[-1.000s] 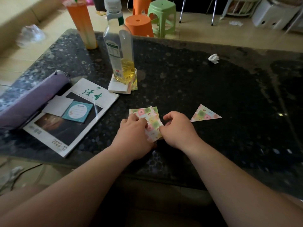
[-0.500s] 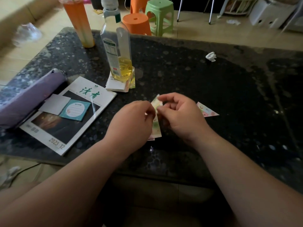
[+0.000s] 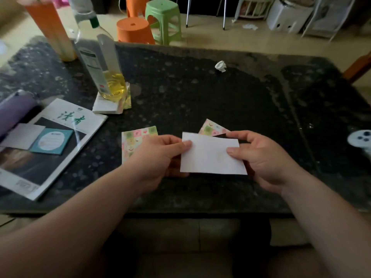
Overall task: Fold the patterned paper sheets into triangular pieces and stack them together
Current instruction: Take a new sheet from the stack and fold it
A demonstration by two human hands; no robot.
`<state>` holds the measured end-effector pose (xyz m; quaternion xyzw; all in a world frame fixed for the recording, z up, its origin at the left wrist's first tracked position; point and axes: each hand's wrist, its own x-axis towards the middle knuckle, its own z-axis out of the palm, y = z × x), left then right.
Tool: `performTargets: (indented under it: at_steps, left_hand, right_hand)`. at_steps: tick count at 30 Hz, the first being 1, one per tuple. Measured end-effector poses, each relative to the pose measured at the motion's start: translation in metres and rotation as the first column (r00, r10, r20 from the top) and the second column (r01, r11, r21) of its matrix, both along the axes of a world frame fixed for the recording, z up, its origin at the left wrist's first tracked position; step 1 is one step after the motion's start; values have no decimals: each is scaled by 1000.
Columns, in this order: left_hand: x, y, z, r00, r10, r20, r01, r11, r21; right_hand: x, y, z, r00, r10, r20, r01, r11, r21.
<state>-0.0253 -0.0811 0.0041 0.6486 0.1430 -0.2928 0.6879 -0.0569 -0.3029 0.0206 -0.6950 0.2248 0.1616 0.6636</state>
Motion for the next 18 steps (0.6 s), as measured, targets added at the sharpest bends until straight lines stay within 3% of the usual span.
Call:
performTargets:
  at_steps: [2,4,7,10,14,18]
  left_hand:
    - [-2,-10,-9,998,-56,-38,60,992,115]
    - [-2,-18,-15,991,-105,-82,117,981,158]
    - [0,-25,-23,985,-70,-157,94,984,150]
    - [1,-31,-28,967,29,-252,-21,999,32]
    - [1,-36,-33,942,58,-332,-85,994,-68]
    - [-2,-38,-35,935,59,-349,-90,993,-74]
  right_hand:
    - [-9,-7,-8,995,77,56,-58,957,-283]
    - [-15,-12,-19,977,195,86,-124,849,-514]
    - [-18,-14,-29,953,295,73,-148,662,-735]
    - [-20,-13,-29,856,509,90,-183,461,-868]
    - [-29,-4,-40,711,692,126,-244,410,-879]
    - [-32,5,-61,670,685,286,-126,485,-865]
